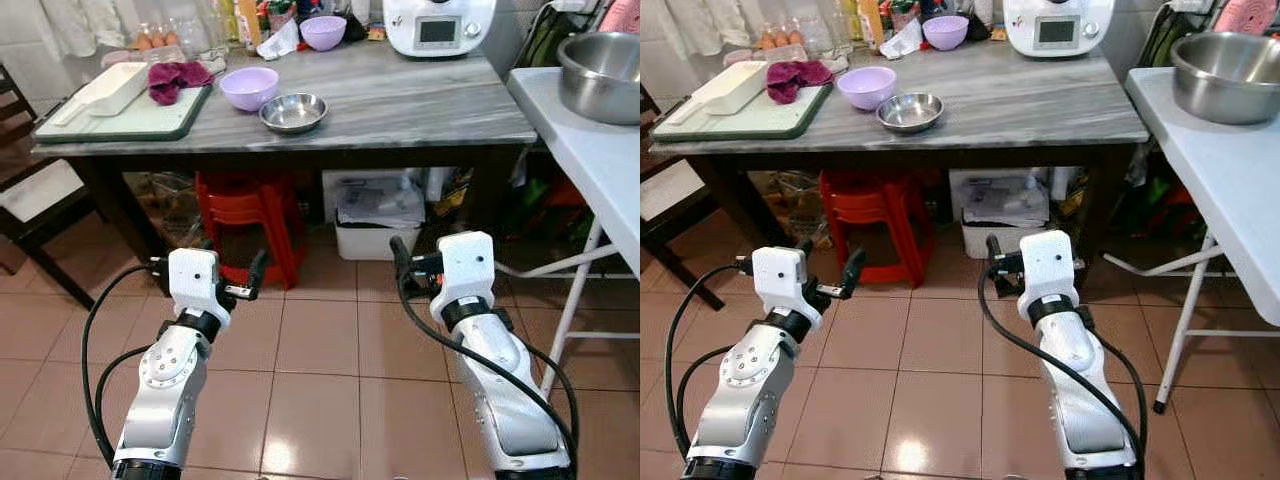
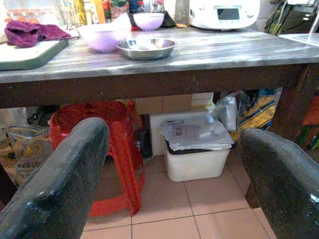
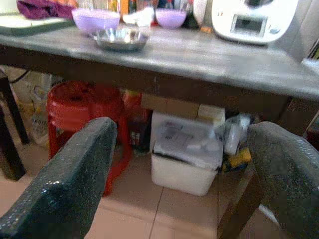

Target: Setting the table

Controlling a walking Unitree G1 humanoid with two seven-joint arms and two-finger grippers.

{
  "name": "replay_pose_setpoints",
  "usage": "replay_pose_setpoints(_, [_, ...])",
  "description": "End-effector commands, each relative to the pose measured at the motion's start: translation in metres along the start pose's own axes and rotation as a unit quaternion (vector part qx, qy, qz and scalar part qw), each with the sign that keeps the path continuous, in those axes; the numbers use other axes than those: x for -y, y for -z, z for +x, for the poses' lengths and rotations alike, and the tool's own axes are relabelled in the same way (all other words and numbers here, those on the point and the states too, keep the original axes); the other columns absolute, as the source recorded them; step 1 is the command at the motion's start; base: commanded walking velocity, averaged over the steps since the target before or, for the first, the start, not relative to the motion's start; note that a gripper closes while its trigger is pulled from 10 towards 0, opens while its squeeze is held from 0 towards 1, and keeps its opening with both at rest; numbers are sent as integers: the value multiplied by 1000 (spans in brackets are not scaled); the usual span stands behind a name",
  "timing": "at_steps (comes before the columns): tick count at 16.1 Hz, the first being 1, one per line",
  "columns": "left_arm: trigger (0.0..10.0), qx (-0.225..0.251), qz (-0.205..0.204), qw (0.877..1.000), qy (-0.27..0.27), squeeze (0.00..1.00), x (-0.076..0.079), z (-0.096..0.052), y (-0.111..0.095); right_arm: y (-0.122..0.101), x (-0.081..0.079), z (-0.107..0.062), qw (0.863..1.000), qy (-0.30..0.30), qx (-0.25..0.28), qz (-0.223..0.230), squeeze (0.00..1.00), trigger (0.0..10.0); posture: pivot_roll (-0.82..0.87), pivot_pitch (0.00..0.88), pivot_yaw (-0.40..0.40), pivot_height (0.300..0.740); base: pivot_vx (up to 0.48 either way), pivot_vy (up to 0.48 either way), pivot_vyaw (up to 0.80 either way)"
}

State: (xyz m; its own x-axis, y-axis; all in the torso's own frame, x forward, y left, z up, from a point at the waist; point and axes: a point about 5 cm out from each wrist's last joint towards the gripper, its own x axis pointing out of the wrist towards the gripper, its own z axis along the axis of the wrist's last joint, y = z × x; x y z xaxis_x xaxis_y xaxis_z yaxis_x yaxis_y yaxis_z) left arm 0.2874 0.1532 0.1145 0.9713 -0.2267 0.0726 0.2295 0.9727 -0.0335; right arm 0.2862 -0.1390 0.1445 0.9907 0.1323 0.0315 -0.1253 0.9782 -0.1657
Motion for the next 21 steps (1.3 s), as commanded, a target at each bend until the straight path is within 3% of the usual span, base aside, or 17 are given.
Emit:
replay_pose_setpoints(1, [10000,5,6,1000,2,0,-2,0,-3,8,3,-1,999,6,-22,25,0,10000,-116,115,86,740,0,0,0])
replay_pose_setpoints(5, [10000,0,5,1000,5,0,-3,0,-1,3,12,0,998,21,-2,53,0,10000,-117,114,90,740,0,-65,0])
replay_pose_setpoints(10, [10000,-1,6,1000,8,0,-3,0,-1,4,7,0,998,16,-11,60,0,10000,-115,115,90,740,0,-254,-195])
replay_pose_setpoints(15, [10000,-3,3,1000,11,0,-1,0,-1,4,8,0,998,17,-11,54,0,10000,-116,121,90,740,0,-259,-673])
replay_pose_setpoints(21, [10000,-3,3,1000,11,0,-1,0,-1,-3,-4,-1,999,-19,11,29,0,10000,-117,122,91,740,0,-260,0])
